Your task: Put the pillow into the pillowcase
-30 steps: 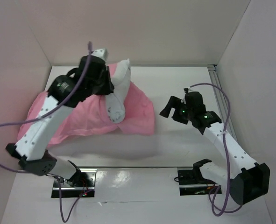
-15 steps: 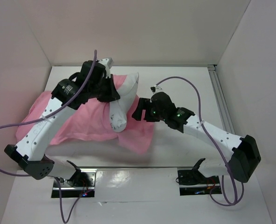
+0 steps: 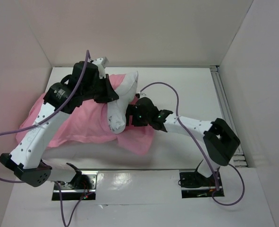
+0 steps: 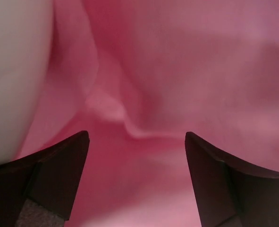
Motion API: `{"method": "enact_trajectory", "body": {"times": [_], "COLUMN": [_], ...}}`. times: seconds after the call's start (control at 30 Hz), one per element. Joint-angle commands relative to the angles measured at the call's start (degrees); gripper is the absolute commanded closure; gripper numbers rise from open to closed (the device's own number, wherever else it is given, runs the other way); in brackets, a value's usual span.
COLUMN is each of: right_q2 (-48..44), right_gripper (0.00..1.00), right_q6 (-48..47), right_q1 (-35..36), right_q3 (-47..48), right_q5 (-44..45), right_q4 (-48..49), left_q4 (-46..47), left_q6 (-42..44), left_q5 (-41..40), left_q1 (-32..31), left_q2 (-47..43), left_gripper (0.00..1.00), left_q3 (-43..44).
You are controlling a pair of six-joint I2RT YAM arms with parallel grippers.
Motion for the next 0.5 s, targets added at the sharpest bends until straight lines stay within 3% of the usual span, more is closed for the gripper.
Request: {"method": "enact_trajectory", "body": {"times": [0.0,0.13,0.17,0.27,0.3,0.33,0.4,0.47], "right_q2": [5.0,13.4,14.6,14.8,12.6,11.2,6.1,2.0], "right_gripper": [0.10,0.21,0.37,0.68,0.85,0.92,1.00,1.00], "right_q6": [3.0,6.0,6.0,6.0,6.0,6.0,5.5,4.8], "right_q1": [0.5,1.5,1.5,-0.8,-1.4,-2.2,-4.9,-6.5], "right_q3": [1.2,3.1,4.7,4.6,3.6,2.7,-0.8,-3.3], "right_q5": [1.5,8.9,10.1,12.3,12.3,12.8,12.8,12.0], "right_q4": [15.6,15.3,13.9,9.6,9.6,7.9,6.4,4.2], "left_q4": [6.5,8.0,8.0,7.4,7.4,7.4,6.8,5.8], "left_q6": [-2.9,-3.6,-3.6,-3.6,-3.0,-3.0,-3.0,-2.3], "left_q5": [6.3,8.1,8.1,7.6,7.6,7.6,8.2,6.8], "left_q1": [0.6,0.6,0.6,1.8,2.6,2.6,4.2,5.0], "left_q2": [-3.6,-4.2,-4.2,-5.5,-5.5,-5.5,-6.1,-6.1], "left_gripper": [1.00,1.00,1.00,1.00,1.00,1.00,1.00,1.00], "left_q3": [3.3,2.7,2.7,2.2,1.5,1.5,-0.4,-1.9]}}
